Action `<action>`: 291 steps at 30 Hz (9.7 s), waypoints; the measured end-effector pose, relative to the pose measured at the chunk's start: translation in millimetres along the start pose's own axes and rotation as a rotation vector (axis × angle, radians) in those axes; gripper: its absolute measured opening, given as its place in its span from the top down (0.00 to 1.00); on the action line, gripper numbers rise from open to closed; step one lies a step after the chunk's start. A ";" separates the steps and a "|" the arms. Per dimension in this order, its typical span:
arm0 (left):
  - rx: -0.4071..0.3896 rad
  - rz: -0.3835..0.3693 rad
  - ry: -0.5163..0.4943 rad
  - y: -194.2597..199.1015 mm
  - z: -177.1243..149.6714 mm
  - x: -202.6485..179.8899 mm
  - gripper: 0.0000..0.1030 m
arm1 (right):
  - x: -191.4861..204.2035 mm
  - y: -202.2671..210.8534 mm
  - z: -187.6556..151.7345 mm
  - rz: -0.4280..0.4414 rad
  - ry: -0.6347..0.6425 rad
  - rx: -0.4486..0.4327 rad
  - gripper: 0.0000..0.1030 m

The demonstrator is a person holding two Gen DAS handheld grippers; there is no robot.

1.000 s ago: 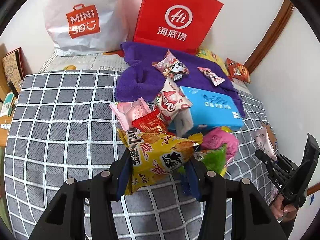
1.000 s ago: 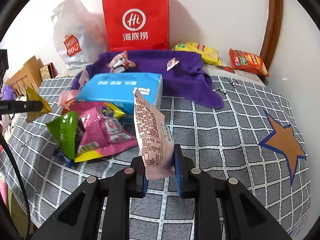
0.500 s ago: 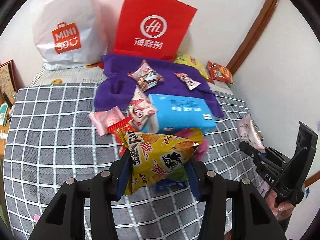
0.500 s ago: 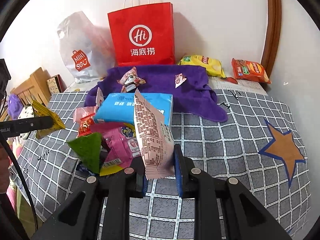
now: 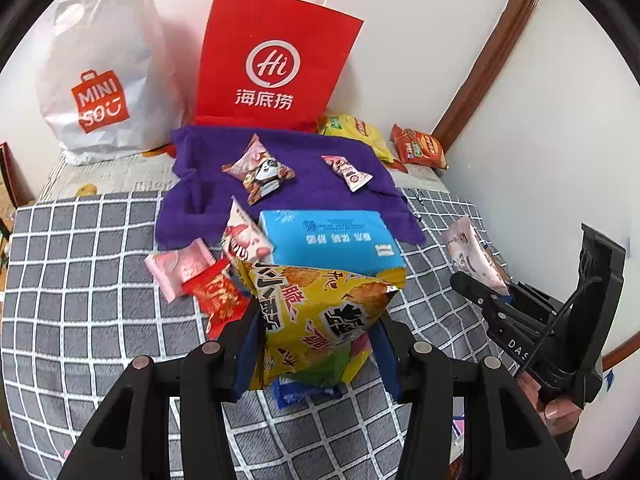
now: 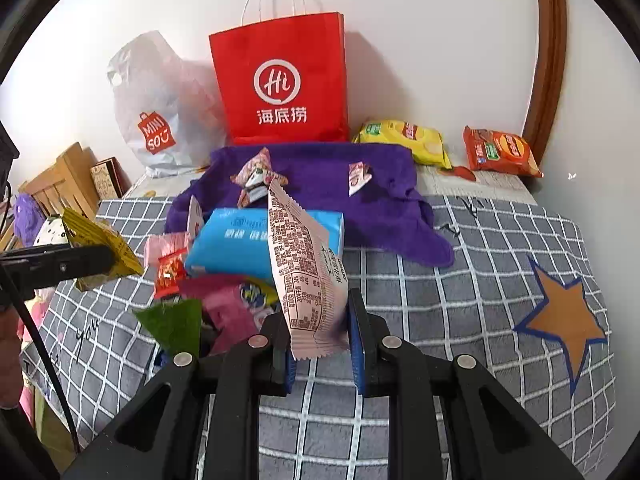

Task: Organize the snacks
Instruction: 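Carry the chip bag with the left gripper toward the purple towel while right carries the wafer packet, then lower the yellow chip bag onto the towel and open the left gripper while right releases the wafer packet, then grasp the pink candy bag with the right gripper and lift it, then grasp the red candy packet with the left gripper while right carries the pink bag, then carry both packets over the purple towel and open both grippers there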

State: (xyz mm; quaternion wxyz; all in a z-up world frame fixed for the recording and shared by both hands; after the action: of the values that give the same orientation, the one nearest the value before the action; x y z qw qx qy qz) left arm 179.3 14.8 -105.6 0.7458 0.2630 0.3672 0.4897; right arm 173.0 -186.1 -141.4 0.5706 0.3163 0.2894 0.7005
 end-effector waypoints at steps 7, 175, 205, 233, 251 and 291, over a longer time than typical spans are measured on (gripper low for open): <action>-0.006 -0.016 0.006 -10.1 23.1 -1.9 0.54 | -2.5 -12.8 28.7 -0.001 0.000 -0.001 0.79; 0.090 0.181 0.187 -19.2 -13.6 109.8 0.30 | 51.8 -66.9 -36.7 0.109 0.105 0.176 0.46; 0.124 0.259 0.123 -116.5 -18.3 89.7 0.43 | -41.1 -79.7 -59.0 -0.065 -0.066 0.005 0.42; 0.059 0.203 0.165 -58.0 -25.0 90.1 0.63 | -21.8 -29.5 -44.0 -0.119 -0.070 0.007 0.45; -0.012 0.133 0.106 -9.1 -13.2 39.4 0.63 | -7.9 17.6 -10.2 -0.082 -0.039 -0.061 0.45; -0.079 0.069 0.000 -34.3 116.0 10.2 0.63 | -14.9 -51.7 135.1 0.001 -0.033 -0.052 0.45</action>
State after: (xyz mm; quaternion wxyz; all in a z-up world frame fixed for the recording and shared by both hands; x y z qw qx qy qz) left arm 293.7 7.3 -65.6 0.7381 0.2457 0.3383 0.5294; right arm 311.5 -185.3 -97.3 0.5831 0.3128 0.2614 0.7027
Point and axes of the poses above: each gripper's, at about its wrist camera, not at the fingertips, and y roughly against the way its jaws point, x to its left, z to its top, the point moved 5 cm from there along -y, roughly the way its jaws point, and after that the axes turned 2 degrees about -y, right-handed, at the moved point
